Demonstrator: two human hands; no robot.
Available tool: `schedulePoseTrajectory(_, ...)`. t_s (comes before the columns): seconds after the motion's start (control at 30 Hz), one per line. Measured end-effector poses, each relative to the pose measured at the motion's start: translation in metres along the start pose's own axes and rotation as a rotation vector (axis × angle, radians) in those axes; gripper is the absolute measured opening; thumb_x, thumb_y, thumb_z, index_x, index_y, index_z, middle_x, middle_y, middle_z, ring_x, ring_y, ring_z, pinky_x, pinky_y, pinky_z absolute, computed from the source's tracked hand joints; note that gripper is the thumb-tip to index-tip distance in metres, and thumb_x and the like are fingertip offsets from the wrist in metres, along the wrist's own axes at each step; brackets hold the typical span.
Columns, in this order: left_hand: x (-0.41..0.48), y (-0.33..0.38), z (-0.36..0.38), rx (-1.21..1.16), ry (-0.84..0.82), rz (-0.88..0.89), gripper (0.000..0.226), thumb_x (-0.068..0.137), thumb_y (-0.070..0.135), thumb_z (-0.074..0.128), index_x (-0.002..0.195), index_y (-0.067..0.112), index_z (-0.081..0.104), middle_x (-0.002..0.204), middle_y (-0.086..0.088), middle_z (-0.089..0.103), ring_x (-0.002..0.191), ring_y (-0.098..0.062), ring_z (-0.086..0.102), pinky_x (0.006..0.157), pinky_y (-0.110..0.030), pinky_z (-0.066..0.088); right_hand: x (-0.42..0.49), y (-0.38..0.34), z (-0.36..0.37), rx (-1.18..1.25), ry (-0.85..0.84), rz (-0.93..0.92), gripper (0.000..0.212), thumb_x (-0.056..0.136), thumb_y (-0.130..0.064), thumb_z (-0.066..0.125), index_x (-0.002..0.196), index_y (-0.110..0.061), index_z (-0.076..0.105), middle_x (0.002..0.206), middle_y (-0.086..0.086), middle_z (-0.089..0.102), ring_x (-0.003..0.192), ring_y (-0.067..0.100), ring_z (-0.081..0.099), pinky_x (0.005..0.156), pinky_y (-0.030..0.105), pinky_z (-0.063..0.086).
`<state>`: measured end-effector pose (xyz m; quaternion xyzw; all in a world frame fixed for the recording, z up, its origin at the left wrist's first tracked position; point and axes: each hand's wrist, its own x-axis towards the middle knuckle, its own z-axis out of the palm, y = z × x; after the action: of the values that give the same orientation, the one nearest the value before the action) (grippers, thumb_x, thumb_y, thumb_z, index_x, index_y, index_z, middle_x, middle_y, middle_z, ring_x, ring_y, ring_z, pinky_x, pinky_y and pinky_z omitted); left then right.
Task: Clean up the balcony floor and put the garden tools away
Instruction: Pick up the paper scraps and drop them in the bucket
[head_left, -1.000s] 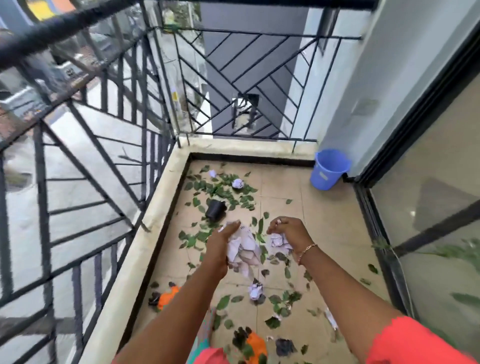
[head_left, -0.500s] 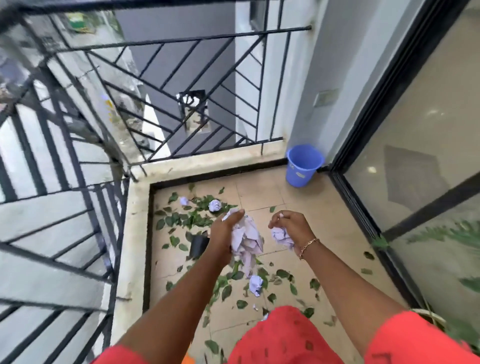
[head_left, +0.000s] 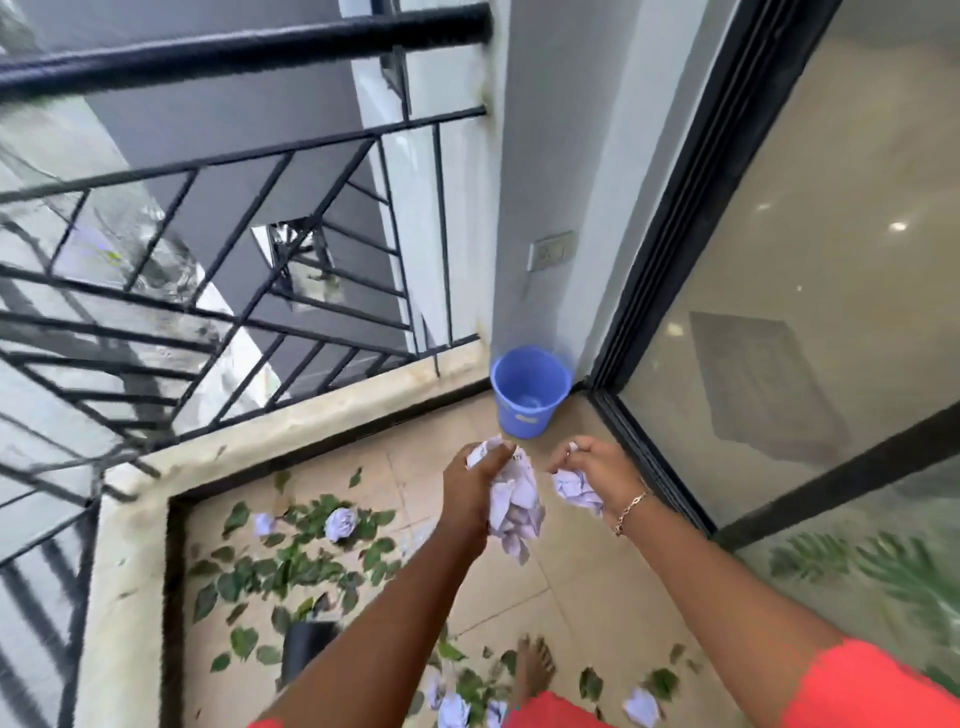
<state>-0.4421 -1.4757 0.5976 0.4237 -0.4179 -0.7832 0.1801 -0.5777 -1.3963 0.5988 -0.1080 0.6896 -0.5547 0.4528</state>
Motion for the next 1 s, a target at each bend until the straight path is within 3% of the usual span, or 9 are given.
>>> schedulePoseTrajectory(0.07, 0.03, 0.019, 0.019, -0.03, -0.03, 0.003, 0.019, 0.088, 0.019, 0.06, 0.08, 0.002, 0.056, 0.06, -0.019, 0.055, 0.035, -0.025, 0.051, 0.038, -0.022, 0.043, 0.03, -0.021, -0.013, -0.014, 0.021, -0.032, 0.031, 0.081, 0.015, 0.044, 0.058, -0.004, 0.051, 0.053, 0.01, 0.045, 0.039, 0.015, 0.042, 0.043, 0.015, 0.029)
schedulePoseTrajectory(0.13, 0.056, 0.03, 0.03, -0.037, -0.033, 0.0, 0.021, 0.082, 0.028, 0.067, 0.079, 0.009, 0.058, 0.067, -0.021, 0.055, 0.036, -0.025, 0.051, 0.041, -0.024, 0.044, 0.055, -0.037, -0.021, -0.013, 0.058, -0.067, 0.034, 0.08, 0.017, 0.045, 0.055, -0.004, 0.053, 0.051, 0.007, 0.054, 0.043, 0.014, 0.05, 0.047, 0.019, 0.036)
schedulePoseTrajectory(0.23, 0.094, 0.042, 0.041, -0.059, 0.007, -0.032, 0.049, 0.057, 0.047, 0.078, 0.088, 0.013, 0.061, 0.083, -0.024, 0.056, 0.054, -0.029, 0.055, 0.047, -0.027, 0.044, 0.086, -0.052, -0.025, 0.029, 0.075, -0.065, 0.035, 0.078, 0.015, 0.047, 0.053, -0.007, 0.056, 0.059, 0.013, 0.053, 0.048, 0.018, 0.049, 0.054, 0.024, 0.034)
schedulePoseTrajectory(0.3, 0.122, 0.048, 0.047, -0.04, 0.017, -0.061, 0.062, 0.051, 0.054, 0.079, 0.095, 0.014, 0.06, 0.089, -0.026, 0.057, 0.07, -0.035, 0.056, 0.043, -0.025, 0.042, 0.108, -0.059, -0.029, 0.057, 0.045, -0.039, 0.037, 0.079, 0.015, 0.044, 0.052, -0.008, 0.055, 0.061, 0.013, 0.05, 0.05, 0.017, 0.044, 0.056, 0.023, 0.029)
schedulePoseTrajectory(0.43, 0.182, 0.061, 0.055, -0.036, -0.005, -0.135, 0.055, 0.053, 0.054, 0.074, 0.092, 0.018, 0.061, 0.096, -0.027, 0.061, 0.087, -0.047, 0.057, 0.035, -0.016, 0.035, 0.159, -0.077, -0.039, 0.111, 0.045, -0.013, 0.032, 0.083, 0.017, 0.039, 0.059, -0.001, 0.05, 0.05, 0.006, 0.056, 0.048, 0.016, 0.041, 0.054, 0.02, 0.027)
schedulePoseTrajectory(0.57, 0.251, 0.082, 0.063, -0.033, -0.099, -0.175, 0.058, 0.06, 0.059, 0.07, 0.093, 0.012, 0.061, 0.085, -0.029, 0.059, 0.06, -0.035, 0.062, 0.039, -0.014, 0.032, 0.217, -0.097, -0.048, 0.11, 0.109, 0.025, 0.032, 0.083, 0.017, 0.039, 0.061, -0.003, 0.05, 0.049, 0.0, 0.059, 0.045, 0.016, 0.049, 0.052, 0.021, 0.035)
schedulePoseTrajectory(0.67, 0.303, 0.102, 0.07, -0.017, -0.161, -0.216, 0.071, 0.056, 0.063, 0.07, 0.101, 0.009, 0.057, 0.091, -0.034, 0.058, 0.057, -0.035, 0.065, 0.04, -0.016, 0.034, 0.261, -0.117, -0.049, 0.103, 0.155, 0.056, 0.034, 0.083, 0.017, 0.039, 0.059, -0.003, 0.051, 0.05, 0.002, 0.058, 0.045, 0.013, 0.051, 0.048, 0.018, 0.04)
schedulePoseTrajectory(0.8, 0.365, 0.117, 0.075, 0.025, -0.21, -0.29, 0.066, 0.074, 0.058, 0.061, 0.114, 0.005, 0.053, 0.096, -0.041, 0.056, 0.059, -0.035, 0.065, 0.043, -0.014, 0.033, 0.317, -0.135, -0.049, 0.132, 0.235, 0.08, 0.033, 0.082, 0.016, 0.041, 0.058, -0.004, 0.05, 0.051, 0.002, 0.056, 0.04, 0.01, 0.049, 0.038, 0.012, 0.034)
schedulePoseTrajectory(1.0, 0.445, 0.109, 0.091, 0.161, -0.254, -0.423, 0.082, 0.059, 0.07, 0.066, 0.111, 0.008, 0.05, 0.092, -0.034, 0.053, 0.051, -0.031, 0.062, 0.043, -0.016, 0.032, 0.393, -0.118, -0.063, 0.237, 0.309, 0.173, 0.045, 0.079, 0.015, 0.043, 0.047, -0.012, 0.058, 0.051, 0.004, 0.056, 0.053, 0.02, 0.049, 0.056, 0.024, 0.038)
